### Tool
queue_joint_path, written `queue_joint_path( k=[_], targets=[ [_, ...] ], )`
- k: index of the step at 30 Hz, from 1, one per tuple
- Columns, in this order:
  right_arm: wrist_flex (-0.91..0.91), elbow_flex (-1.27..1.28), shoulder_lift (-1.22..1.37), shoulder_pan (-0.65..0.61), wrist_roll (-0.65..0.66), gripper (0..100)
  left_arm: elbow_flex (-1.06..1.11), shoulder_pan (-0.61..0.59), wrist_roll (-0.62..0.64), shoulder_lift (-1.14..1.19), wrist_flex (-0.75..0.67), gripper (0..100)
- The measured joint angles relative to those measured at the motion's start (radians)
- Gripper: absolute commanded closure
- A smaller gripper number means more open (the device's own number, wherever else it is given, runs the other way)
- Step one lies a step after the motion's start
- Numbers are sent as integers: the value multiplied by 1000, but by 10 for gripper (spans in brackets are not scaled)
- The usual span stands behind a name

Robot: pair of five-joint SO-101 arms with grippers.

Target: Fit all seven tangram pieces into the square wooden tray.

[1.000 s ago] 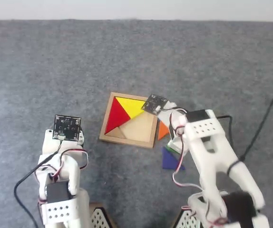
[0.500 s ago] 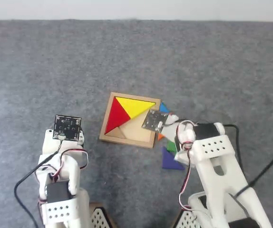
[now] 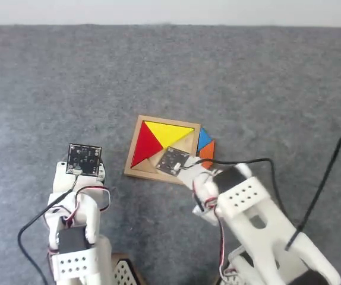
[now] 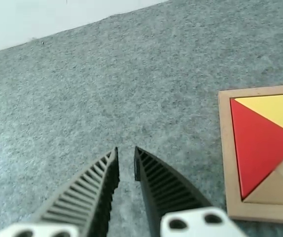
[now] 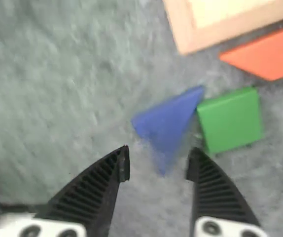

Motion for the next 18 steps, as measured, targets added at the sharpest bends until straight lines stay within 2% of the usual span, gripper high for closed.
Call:
queue_joint_path(
  k=[2, 5, 18],
  targets=[
    [-11, 0, 0, -21, -86, 673, 0, 0, 0, 0, 0, 945],
    [-20, 2, 0, -23, -132, 673, 0, 0, 0, 0, 0, 945],
    [-120, 127, 0, -34, -86, 682, 0, 0, 0, 0, 0, 945]
  ],
)
